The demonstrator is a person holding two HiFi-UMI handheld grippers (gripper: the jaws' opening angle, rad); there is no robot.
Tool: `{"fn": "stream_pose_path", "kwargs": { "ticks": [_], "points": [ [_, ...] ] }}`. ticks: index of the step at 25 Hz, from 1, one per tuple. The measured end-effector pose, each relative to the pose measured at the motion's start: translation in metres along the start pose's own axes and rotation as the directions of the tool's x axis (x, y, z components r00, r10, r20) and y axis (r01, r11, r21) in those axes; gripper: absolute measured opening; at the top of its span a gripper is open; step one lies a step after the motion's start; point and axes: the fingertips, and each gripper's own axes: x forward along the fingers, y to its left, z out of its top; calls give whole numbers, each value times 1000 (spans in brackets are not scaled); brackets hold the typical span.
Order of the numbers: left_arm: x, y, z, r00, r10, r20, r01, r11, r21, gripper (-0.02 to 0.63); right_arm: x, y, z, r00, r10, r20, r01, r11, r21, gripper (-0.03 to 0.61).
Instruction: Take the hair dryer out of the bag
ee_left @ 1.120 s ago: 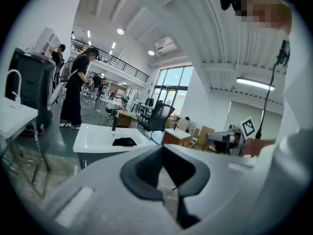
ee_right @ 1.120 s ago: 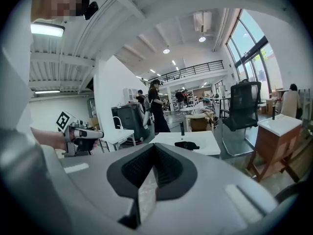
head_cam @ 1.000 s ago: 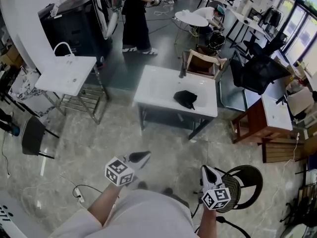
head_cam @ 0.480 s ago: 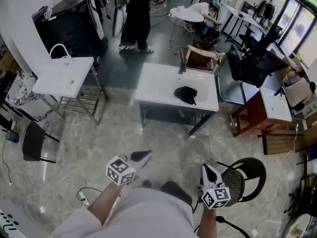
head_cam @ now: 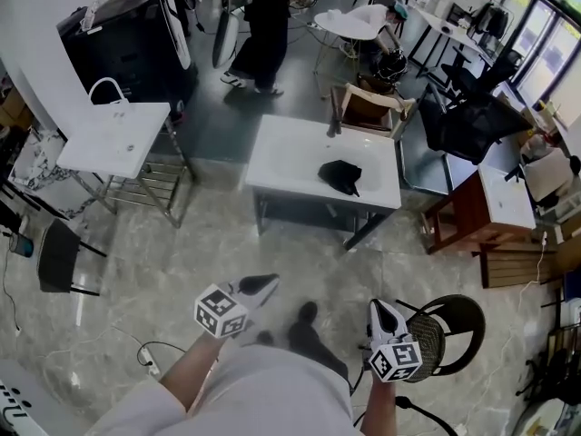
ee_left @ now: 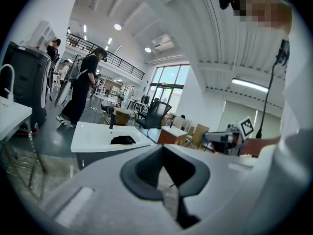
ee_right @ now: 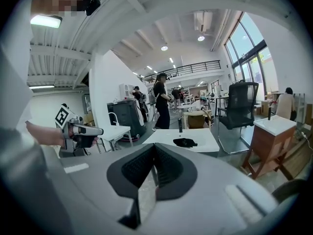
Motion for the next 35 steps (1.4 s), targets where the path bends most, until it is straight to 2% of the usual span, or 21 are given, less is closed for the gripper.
{"fn": "stream_pose_path", "kwargs": {
  "ticks": [8, 23, 35],
  "points": [
    [46, 30, 21, 998, 57, 12, -57, 998, 7, 2, 47, -45, 15, 999, 39, -22, -39, 999, -5, 5],
    [139, 76, 58, 993, 116, -5, -116, 993, 16, 2, 130, -128, 51, 989, 138, -47, -139, 990, -12, 5],
    [207, 95, 74, 983, 186, 0, -186, 982, -23, 2, 172, -194, 65, 973, 216, -76, -219, 975, -31, 5]
  ]
}}
